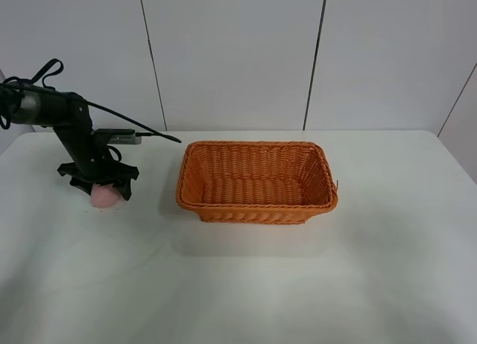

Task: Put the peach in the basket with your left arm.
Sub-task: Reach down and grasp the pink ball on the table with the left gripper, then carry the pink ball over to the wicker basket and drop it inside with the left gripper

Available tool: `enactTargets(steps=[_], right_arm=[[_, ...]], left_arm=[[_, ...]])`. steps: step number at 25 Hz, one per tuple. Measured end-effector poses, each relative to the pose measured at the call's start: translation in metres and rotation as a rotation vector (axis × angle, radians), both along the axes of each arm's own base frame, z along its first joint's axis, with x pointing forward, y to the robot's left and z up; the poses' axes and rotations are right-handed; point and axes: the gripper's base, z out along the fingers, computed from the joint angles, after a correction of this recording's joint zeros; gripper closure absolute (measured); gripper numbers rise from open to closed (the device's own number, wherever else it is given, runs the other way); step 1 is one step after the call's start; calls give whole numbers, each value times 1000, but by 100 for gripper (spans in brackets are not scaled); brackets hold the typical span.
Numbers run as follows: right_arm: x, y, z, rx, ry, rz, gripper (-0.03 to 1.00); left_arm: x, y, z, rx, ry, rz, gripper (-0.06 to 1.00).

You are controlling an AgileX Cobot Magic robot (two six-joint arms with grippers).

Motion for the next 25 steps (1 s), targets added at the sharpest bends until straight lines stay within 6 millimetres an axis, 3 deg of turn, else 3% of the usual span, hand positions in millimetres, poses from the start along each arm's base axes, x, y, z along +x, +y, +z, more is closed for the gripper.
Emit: enactTargets(steps=[3,6,8,12,16,20,25], right_arm=[[0,0,0,0,0,0,27],[0,0,0,0,0,0,27],[0,0,0,0,0,0,27],[0,0,0,0,0,0,27],[0,0,0,0,0,0,27],[0,0,0,0,0,0,27],[0,0,0,0,0,0,27]], left_arm=[[-1,0,4,2,7,4,67],[-1,1,29,11,-29,-1,85],[0,2,53,10,-58,16,88],[-2,1,121,10,-115,18,90],[-8,-15,173,2,-137,-9,90],[-13,-59,195,-13,-161,-94,90],[-18,-140,194,-41,-186,-274,90]])
